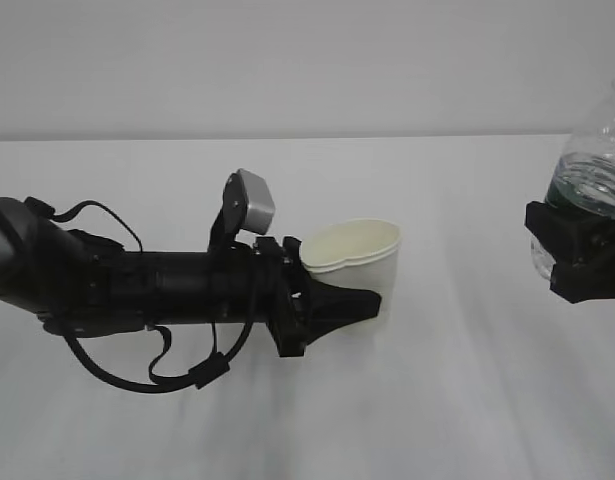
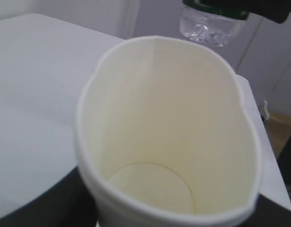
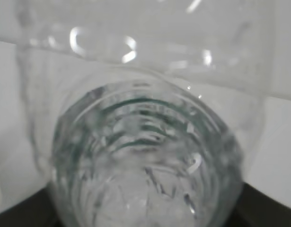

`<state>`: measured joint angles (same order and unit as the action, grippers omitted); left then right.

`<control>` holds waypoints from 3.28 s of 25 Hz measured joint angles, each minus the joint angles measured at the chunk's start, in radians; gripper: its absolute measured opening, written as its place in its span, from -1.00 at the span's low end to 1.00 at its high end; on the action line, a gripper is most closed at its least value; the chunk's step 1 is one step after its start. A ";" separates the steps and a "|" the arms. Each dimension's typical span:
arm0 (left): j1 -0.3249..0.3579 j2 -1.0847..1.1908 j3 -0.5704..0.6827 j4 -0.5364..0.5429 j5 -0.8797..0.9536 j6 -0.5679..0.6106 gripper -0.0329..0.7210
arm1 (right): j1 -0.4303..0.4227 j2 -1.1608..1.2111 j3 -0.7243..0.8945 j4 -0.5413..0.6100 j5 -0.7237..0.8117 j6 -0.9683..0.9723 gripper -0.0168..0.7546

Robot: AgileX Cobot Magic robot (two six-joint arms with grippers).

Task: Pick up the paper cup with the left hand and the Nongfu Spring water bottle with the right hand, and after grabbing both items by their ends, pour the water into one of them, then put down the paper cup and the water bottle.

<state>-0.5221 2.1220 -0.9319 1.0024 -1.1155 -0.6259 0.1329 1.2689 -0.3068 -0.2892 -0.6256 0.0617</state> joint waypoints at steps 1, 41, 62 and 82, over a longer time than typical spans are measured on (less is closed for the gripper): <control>-0.010 0.000 -0.007 0.008 0.004 -0.009 0.18 | 0.000 -0.011 0.000 0.000 0.018 0.004 0.16; -0.113 0.000 -0.170 0.227 0.102 -0.195 0.17 | 0.000 -0.248 -0.143 -0.315 0.668 -0.003 0.16; -0.139 0.000 -0.195 0.273 0.130 -0.195 0.17 | 0.000 -0.248 -0.143 -0.593 0.673 -0.003 0.16; -0.170 -0.013 -0.249 0.277 0.143 -0.200 0.17 | 0.000 -0.248 -0.143 -0.802 0.728 -0.003 0.15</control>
<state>-0.6922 2.1090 -1.1808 1.2792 -0.9726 -0.8262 0.1329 1.0205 -0.4493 -1.0912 0.1028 0.0591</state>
